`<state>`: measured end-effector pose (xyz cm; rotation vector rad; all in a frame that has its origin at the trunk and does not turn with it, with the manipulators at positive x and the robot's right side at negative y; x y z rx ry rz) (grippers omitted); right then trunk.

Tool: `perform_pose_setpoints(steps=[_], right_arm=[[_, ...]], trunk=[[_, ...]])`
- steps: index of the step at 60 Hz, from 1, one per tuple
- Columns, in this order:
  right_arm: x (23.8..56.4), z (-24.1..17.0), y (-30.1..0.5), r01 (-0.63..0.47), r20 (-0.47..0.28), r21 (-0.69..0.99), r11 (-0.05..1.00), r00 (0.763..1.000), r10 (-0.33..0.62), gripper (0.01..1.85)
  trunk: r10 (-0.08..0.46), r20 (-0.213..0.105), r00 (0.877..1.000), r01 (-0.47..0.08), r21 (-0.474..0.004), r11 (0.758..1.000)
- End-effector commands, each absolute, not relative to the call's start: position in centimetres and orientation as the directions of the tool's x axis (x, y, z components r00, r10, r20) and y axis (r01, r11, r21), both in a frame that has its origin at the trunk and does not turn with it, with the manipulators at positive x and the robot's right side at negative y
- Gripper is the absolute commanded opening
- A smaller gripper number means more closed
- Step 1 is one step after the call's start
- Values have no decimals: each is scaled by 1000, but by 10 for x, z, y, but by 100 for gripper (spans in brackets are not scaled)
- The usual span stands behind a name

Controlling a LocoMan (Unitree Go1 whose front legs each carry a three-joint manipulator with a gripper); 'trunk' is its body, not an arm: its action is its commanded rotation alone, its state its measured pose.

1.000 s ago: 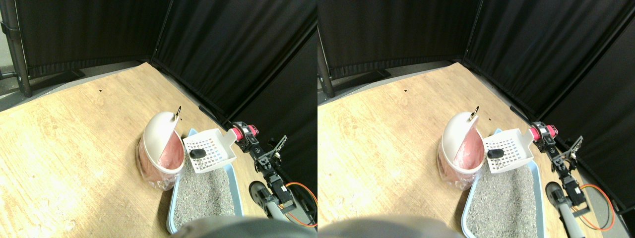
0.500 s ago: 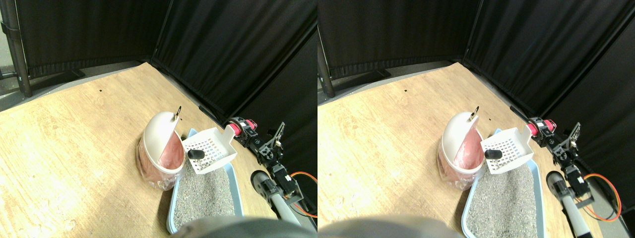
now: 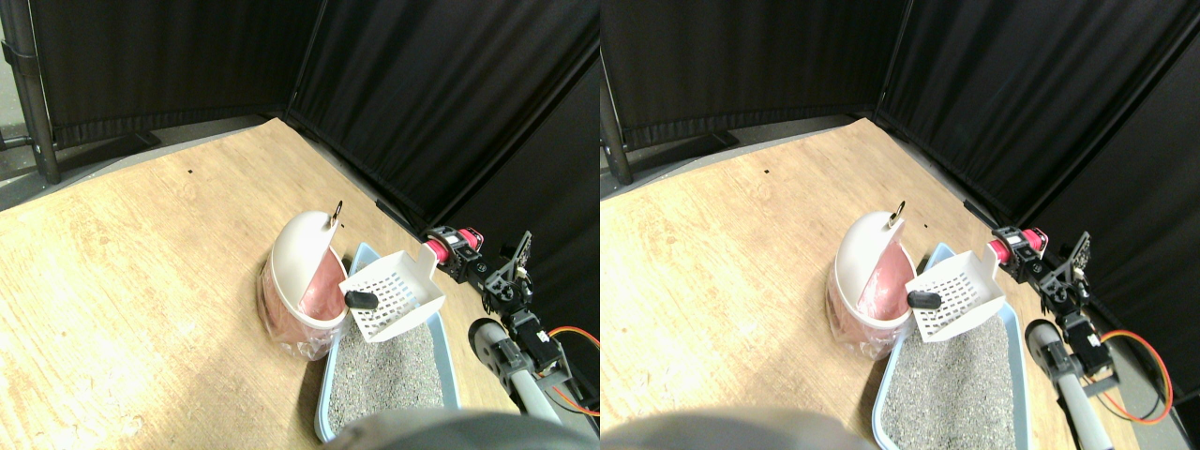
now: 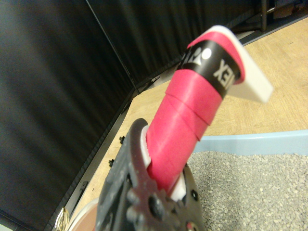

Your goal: Scoop (unimanual)

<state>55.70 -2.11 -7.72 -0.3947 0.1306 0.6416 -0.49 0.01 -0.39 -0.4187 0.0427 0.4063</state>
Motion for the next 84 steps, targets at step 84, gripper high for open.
perform_pose_setpoints(steps=[84], right_arm=[[563, -60, -8, -569, -237, -396, 721, 821, 519, 6]], trunk=[[441, -140, 886, -453, -464, 761]])
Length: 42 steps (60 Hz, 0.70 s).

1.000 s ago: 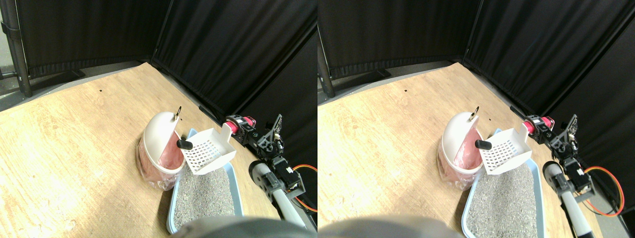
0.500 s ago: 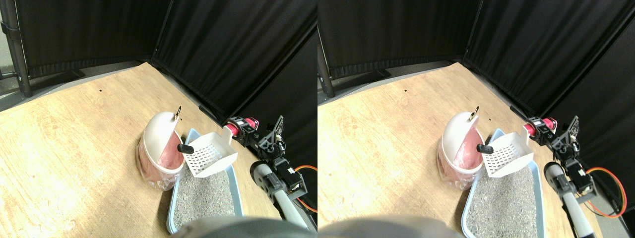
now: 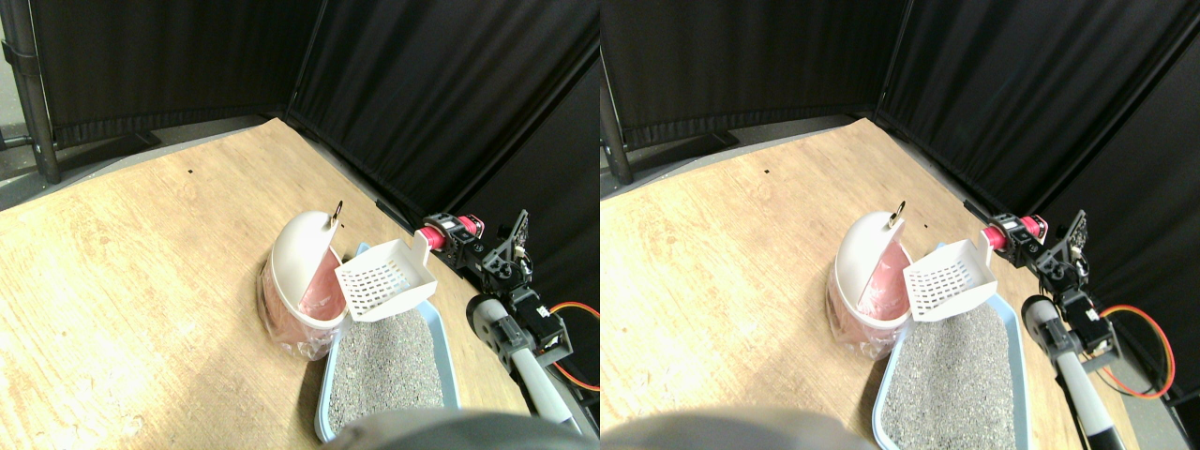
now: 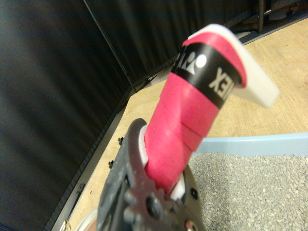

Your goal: Scoop (unimanual)

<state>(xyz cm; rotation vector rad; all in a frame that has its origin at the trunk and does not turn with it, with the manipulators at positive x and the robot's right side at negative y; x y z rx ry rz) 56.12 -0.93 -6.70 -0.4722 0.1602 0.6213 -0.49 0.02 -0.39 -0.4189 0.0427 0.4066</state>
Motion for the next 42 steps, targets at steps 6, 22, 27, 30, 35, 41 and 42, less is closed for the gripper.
perform_pose_setpoints(steps=[6, 22, 27, 30, 35, 41, 42], right_arm=[[564, -60, -12, -561, -227, -389, 731, 827, 514, 6], [566, -62, -29, -568, -158, -319, 758, 821, 549, 6], [565, -63, -41, -550, -124, -271, 790, 834, 538, 6], [565, -63, -46, -537, -105, -239, 809, 843, 528, 6], [564, -64, -59, -502, -49, -187, 845, 864, 502, 6], [562, -67, -77, -433, 17, -123, 893, 899, 438, 6], [561, -67, -81, -427, 26, -119, 896, 901, 433, 6]], trunk=[[437, -138, 889, -448, -458, 767], [407, -127, 905, -419, -435, 797], [391, -121, 912, -404, -422, 812], [382, -117, 917, -394, -415, 820], [361, -112, 926, -374, -398, 838], [337, -106, 935, -352, -380, 856], [331, -105, 938, -346, -376, 860]])
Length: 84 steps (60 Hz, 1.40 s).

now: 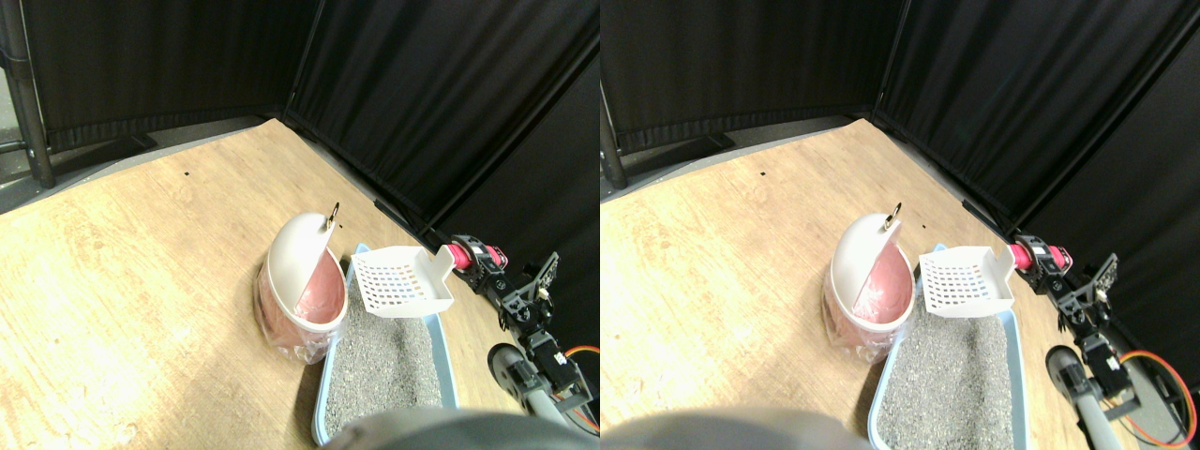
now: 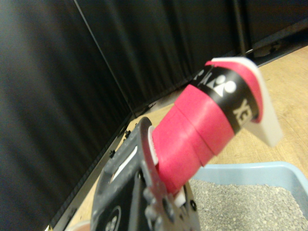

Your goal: Scoop (unimanual)

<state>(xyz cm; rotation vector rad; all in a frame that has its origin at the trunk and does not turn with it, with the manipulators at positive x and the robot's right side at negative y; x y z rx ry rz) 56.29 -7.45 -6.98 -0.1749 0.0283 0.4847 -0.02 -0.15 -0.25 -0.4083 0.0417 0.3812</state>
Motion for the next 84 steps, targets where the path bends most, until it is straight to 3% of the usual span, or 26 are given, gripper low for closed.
perform_pose_setpoints(steps=[1, 12, 29, 49, 66, 84], right_arm=[[561, -67, -81, -427, 26, -119, 896, 901, 433, 6], [553, -74, -116, -353, 88, -60, 934, 930, 357, 6], [543, -96, -159, -301, 164, 9, 954, 941, 295, 6], [529, -123, -179, -193, 175, 67, 979, 968, 179, 6], [521, -142, -194, -168, 177, 109, 980, 973, 147, 6], [512, -159, -204, -121, 149, 142, 982, 984, 100, 6]], trunk=[[328, -105, 939, -343, -374, 862], [277, -97, 956, -294, -334, 896], [208, -88, 974, -225, -279, 934], [163, -87, 983, -179, -225, 958], [130, -85, 988, -144, -186, 972], [125, -93, 988, -140, -175, 975]])
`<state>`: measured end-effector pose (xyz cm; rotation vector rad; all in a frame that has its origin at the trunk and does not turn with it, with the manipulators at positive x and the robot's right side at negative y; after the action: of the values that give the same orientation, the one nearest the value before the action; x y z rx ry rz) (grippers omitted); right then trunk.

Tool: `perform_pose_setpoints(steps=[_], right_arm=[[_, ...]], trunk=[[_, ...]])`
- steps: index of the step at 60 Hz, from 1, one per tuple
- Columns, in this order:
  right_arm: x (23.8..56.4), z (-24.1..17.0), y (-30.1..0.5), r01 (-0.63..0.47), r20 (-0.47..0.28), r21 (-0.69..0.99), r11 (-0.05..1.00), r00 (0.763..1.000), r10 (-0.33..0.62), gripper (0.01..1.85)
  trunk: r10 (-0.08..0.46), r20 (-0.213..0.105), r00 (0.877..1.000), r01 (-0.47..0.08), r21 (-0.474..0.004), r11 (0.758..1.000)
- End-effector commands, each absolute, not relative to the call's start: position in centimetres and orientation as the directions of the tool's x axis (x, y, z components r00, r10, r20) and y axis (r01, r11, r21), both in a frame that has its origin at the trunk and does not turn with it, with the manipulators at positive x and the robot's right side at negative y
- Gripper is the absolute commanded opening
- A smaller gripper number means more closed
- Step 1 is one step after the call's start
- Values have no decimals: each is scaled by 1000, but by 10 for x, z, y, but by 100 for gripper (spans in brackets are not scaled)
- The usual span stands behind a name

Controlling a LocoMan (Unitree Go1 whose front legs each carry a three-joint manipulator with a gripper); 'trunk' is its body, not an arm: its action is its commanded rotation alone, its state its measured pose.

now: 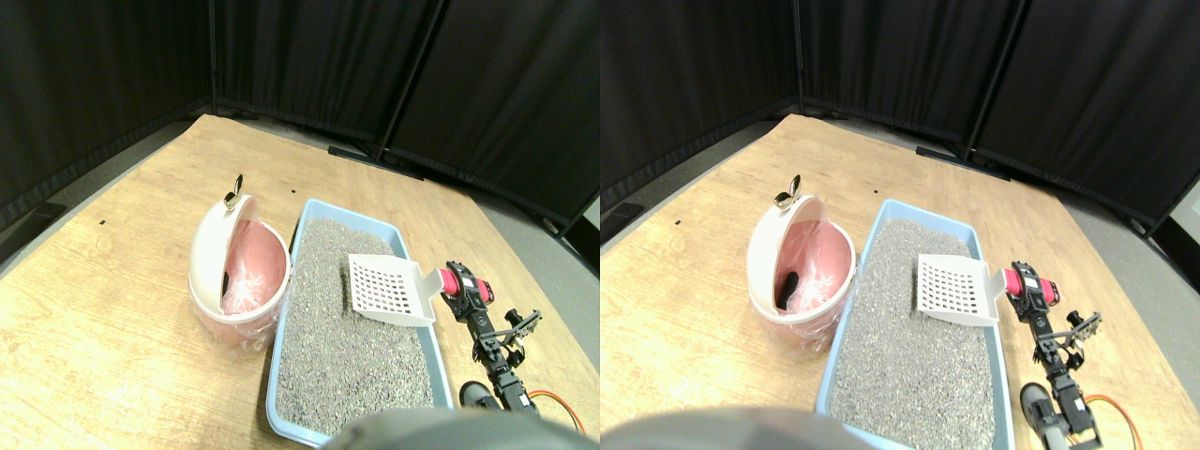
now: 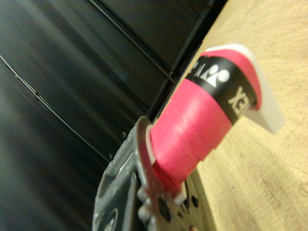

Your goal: Scoop (unimanual)

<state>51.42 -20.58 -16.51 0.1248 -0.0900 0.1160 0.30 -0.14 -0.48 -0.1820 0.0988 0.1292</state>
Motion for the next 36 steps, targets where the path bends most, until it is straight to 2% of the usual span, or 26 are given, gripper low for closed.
perform_pose_setpoints(steps=[1, 26, 28, 36], right_arm=[[511, -160, -203, -121, 141, 154, 981, 985, 99, 6], [500, -186, -206, -89, 77, 199, 976, 994, 75, 6], [498, -189, -206, -54, 52, 214, 975, 998, 44, 6], [494, -197, -208, -28, 16, 223, 974, 1000, 25, 6]], trunk=[[126, -94, 988, -140, -175, 974], [137, -102, 985, -154, -187, 970], [137, -104, 985, -154, -187, 970], [139, -105, 985, -157, -190, 969]])
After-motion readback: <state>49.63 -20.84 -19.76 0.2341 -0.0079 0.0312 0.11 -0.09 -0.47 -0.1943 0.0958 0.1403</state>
